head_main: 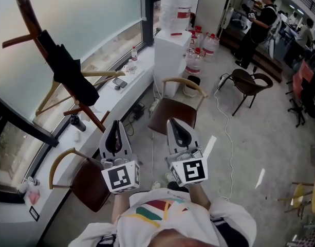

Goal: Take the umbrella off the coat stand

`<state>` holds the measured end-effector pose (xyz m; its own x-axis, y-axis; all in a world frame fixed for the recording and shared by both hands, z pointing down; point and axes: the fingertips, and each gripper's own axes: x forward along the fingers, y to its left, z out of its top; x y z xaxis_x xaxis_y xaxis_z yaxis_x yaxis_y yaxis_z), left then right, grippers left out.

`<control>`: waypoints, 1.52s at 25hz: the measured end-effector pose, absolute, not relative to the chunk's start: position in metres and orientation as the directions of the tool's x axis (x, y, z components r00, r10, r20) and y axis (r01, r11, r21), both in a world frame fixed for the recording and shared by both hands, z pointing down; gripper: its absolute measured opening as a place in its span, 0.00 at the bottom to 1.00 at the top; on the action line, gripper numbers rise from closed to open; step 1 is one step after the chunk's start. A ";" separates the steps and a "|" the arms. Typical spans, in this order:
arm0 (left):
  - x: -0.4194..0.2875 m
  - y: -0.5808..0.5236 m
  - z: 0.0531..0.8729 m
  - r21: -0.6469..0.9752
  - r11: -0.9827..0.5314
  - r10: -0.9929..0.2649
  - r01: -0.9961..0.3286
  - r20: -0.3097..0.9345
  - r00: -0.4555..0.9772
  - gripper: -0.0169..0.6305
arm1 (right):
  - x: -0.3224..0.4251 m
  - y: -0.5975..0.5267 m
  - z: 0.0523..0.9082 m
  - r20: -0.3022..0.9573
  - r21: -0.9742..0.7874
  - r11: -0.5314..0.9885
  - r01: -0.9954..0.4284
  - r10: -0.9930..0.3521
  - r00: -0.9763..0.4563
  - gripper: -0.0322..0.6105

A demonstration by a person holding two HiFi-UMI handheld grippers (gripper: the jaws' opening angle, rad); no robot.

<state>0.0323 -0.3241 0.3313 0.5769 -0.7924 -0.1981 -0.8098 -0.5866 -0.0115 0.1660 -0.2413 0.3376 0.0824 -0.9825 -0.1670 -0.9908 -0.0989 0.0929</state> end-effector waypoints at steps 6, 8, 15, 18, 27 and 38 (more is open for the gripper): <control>0.034 -0.327 0.320 0.009 -0.506 -0.844 -0.863 -0.211 0.493 0.05 | 0.171 -0.261 0.333 -0.166 0.087 0.013 -0.996 -0.986 -0.027 0.05; 0.029 -0.330 0.322 0.013 -0.478 -0.858 -0.878 -0.218 0.464 0.05 | 0.167 -0.270 0.332 -0.169 0.087 0.055 -0.995 -0.983 -0.069 0.05; 0.007 -0.338 0.325 -0.017 -0.359 -0.911 -0.933 -0.210 0.354 0.05 | 0.152 -0.295 0.334 -0.177 0.058 0.183 -0.981 -0.966 -0.191 0.05; 0.000 -0.339 0.315 0.000 -0.328 -0.924 -0.945 -0.210 0.320 0.05 | 0.146 -0.299 0.334 -0.184 0.053 0.222 -0.974 -0.956 -0.228 0.05; -0.015 -0.364 0.278 -0.068 -0.242 -0.930 -0.968 -0.267 0.251 0.05 | 0.140 -0.307 0.335 -0.187 0.050 0.285 -0.957 -0.939 -0.289 0.05; -0.029 -0.454 0.239 -0.017 -0.322 -0.935 -0.947 -0.149 0.321 0.54 | 0.138 -0.308 0.330 -0.202 0.040 0.324 -0.945 -0.924 -0.325 0.05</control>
<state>-0.0289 -0.4540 0.2394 0.3209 -0.9353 -0.1489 -0.9466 -0.3220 -0.0169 0.1378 -0.3077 0.3300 -0.3248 -0.9240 -0.2017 -0.9453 0.3236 0.0399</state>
